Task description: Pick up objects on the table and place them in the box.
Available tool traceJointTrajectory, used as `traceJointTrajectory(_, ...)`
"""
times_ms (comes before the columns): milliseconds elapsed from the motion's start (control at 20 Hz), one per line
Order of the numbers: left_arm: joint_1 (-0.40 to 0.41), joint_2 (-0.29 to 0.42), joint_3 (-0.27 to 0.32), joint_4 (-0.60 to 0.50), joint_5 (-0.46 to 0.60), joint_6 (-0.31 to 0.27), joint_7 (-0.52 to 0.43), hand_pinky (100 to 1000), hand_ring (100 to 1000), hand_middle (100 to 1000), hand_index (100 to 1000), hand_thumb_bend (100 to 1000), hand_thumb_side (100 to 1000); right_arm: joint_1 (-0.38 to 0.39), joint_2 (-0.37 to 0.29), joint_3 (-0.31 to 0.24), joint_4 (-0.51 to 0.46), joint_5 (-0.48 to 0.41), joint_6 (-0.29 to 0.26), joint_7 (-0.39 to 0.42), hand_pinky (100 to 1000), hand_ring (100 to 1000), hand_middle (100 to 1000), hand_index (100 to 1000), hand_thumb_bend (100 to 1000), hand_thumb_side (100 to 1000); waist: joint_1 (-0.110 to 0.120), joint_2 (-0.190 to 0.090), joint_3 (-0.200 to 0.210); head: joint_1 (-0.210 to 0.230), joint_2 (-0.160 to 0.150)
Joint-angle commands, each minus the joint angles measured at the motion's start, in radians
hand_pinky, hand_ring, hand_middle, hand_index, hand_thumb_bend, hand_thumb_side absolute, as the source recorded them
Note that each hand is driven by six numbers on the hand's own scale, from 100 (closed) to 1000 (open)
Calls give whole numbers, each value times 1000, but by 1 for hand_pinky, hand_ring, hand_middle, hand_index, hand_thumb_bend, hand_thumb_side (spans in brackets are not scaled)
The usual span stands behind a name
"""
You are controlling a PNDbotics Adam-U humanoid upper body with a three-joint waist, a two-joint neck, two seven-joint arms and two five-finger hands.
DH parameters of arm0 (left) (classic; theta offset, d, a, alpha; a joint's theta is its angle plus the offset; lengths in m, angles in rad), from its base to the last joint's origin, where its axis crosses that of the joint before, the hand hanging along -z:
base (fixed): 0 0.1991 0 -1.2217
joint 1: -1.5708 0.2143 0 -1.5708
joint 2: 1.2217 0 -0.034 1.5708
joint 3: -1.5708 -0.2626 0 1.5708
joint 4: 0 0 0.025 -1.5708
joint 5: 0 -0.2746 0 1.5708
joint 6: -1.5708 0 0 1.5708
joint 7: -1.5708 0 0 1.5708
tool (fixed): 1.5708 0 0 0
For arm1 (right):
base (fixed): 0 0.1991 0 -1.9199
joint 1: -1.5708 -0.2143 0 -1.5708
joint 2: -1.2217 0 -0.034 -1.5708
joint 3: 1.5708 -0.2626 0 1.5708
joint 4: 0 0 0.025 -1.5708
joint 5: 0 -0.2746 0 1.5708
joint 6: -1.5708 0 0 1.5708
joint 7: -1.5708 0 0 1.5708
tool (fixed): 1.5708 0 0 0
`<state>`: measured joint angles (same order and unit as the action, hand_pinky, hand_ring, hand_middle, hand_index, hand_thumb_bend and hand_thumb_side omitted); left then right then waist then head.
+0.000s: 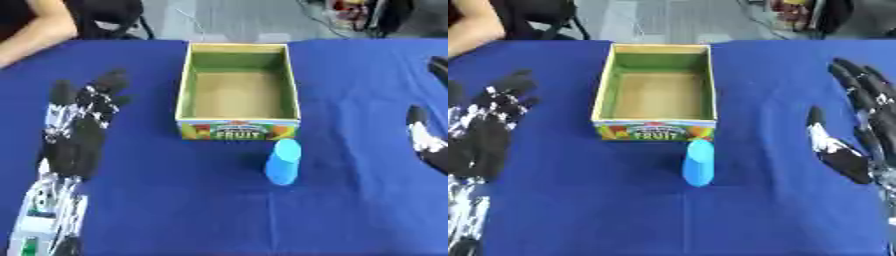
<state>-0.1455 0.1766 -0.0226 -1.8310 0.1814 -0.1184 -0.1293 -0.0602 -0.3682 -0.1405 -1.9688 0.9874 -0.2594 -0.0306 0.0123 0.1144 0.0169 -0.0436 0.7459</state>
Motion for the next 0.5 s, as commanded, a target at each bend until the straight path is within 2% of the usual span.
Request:
traceJointTrajectory(50,-9,1,-4,-11,-1,-2,-4,897,934,911,811,838,1000,-8,-20,1,-18,-4,1,-1,1000,915,951,999,100,832,-1,-13,1,-4,-19)
traceJointTrajectory(500,-8,1,-5,-9,-1,-2,-5,898,935,912,810,836,1000,-12,-28,4,-18,-5,0,2,1000,916,952,999,100,832,-1,-11,2,-3,-19)
